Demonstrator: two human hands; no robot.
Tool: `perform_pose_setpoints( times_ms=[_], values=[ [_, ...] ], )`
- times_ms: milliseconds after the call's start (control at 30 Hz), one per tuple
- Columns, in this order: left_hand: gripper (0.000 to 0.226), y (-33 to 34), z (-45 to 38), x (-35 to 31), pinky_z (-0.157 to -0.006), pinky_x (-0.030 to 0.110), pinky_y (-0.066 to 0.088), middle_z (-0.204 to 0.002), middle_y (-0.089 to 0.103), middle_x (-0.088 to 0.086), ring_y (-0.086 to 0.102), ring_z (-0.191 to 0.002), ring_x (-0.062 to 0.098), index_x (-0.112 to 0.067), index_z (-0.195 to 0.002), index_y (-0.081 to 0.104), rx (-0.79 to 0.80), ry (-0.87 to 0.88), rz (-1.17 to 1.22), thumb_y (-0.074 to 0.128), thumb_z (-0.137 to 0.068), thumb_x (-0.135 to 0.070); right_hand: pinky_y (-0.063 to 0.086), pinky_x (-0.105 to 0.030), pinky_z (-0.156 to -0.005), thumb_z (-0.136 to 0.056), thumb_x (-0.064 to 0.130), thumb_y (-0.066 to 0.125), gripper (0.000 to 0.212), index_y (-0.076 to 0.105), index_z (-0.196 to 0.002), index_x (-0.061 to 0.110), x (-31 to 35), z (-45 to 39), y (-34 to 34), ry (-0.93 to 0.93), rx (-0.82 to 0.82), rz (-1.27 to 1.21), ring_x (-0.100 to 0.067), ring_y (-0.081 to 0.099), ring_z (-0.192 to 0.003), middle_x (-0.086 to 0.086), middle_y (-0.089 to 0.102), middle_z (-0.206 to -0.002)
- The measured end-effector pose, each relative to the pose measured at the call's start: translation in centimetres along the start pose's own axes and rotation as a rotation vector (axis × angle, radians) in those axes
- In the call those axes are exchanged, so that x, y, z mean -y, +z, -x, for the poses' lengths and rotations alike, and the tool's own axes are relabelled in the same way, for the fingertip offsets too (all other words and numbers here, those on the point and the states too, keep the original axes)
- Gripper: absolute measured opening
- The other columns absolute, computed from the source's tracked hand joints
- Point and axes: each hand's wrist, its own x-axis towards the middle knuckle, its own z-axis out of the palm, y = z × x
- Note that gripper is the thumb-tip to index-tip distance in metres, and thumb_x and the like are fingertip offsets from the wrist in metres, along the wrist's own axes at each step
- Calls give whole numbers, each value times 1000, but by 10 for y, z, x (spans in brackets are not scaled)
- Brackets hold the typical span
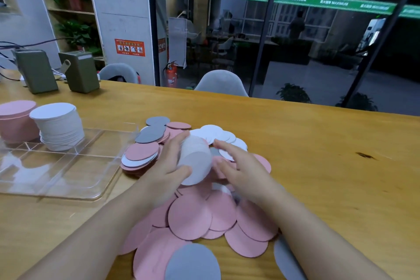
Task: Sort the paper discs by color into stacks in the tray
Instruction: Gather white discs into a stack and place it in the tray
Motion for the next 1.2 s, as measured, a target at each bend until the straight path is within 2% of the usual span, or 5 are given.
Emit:
perform_pose_setpoints(
  times_ms=[167, 300, 533, 800, 1200],
  values=[
    [66, -12, 4, 4, -68, 1, 41, -120, 47, -26, 49, -96, -18, -46, -129, 36, -116, -36, 194, 48, -67, -25, 32, -30, -96, -92, 35, 54, 47, 47, -131, 9, -31, -28, -20, 332, -77, 234, -25, 38, -127, -7, 47, -137],
    [61, -10, 3, 6, -65, -3, 37, -118, 48, -24, 50, -91, -19, -40, -129, 38, -140, -23, 227, 58, -78, -13, 35, -34, -89, -82, 59, 55, 73, 43, -130, 7, -43, -49, -22, 514, 5, 294, -27, 33, -128, -8, 48, -132],
    [67, -11, 2, 5, -65, -4, 37, -117, 45, -31, 47, -89, -25, -44, -128, 37, -137, -35, 230, 47, -66, -24, 39, -34, -86, -70, 70, 59, 74, 55, -113, 9, -53, -76, -17, 535, 90, 402, -26, 39, -117, -6, 47, -124],
    [65, -11, 1, 12, -70, -4, 36, -117, 44, -37, 46, -97, -23, -50, -127, 35, -115, -19, 218, 47, -68, -25, 41, -35, -91, -72, 51, 73, 73, 39, -123, 11, -59, -79, -17, 585, -65, 154, -26, 44, -116, -8, 40, -132],
    [71, -10, 1, 13, -74, -3, 36, -123, 39, -35, 40, -100, -27, -43, -135, 30, -115, 12, 171, 47, -68, -25, 30, -25, -76, -93, 23, 53, 40, 42, -128, 6, -63, -59, -20, 401, -304, 80, -18, 44, -99, -9, 47, -125]
  ],
)
